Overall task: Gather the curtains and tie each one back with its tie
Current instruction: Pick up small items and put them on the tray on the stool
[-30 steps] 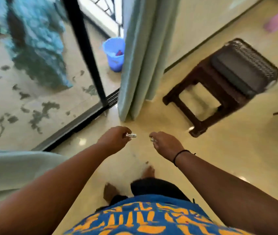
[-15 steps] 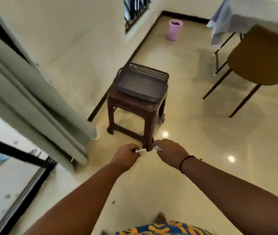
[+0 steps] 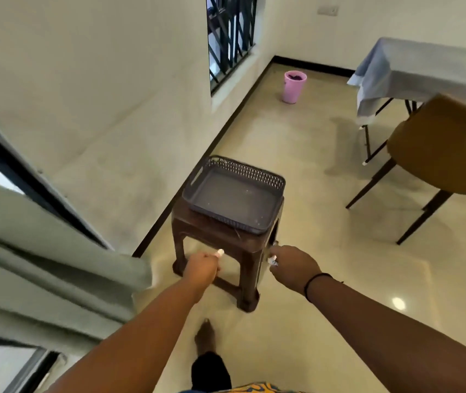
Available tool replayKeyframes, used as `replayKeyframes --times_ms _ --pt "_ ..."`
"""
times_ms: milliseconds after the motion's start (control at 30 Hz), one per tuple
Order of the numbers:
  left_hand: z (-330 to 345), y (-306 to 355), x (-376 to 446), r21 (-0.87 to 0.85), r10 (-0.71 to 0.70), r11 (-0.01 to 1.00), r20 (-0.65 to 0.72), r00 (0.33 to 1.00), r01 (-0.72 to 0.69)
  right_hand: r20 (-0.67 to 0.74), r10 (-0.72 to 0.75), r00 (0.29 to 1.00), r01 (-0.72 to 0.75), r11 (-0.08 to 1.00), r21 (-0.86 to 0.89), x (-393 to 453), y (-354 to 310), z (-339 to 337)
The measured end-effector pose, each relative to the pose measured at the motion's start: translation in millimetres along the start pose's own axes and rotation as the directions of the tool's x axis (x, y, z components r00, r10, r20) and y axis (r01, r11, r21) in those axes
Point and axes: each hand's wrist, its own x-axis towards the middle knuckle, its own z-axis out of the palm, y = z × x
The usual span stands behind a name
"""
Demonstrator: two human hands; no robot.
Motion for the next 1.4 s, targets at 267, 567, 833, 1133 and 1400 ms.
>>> replayKeyframes --times_ms 267,567,833,1133,1400 --pt "8.5 111.2 106.5 0.049 0.015 0.998 0.198 0.98 -0.025 0.072 0.144 0.987 -0.153 0.975 0.159 119.9 -16.3 -38.0" --pt "63.8 140.7 189.3 0.441 0.123 0.878 0.172 0.977 -0.188 0.175 0.212 0.961 -0.258 0.915 0.31 231.7 33.1 -29.3" --pt "124.8 136.9 239.7 0.885 0.197 0.343 0.262 0.945 -0.316 0.382 0.082 0.921 -0.183 0.954 0.238 319.3 56.2 4.6" --pt "145.7 110.6 249.6 0.925 0.036 0.267 0.27 0.962 -0.27 0.586 0.042 0.81 -0.055 0.998 0.005 350.0 61.1 28.9" --pt "124.8 120.5 234.6 0.885 0.038 0.409 0.225 0.974 -0.221 0.575 -0.074 0.815 0.15 0.985 -0.085 360.4 72.6 19.1"
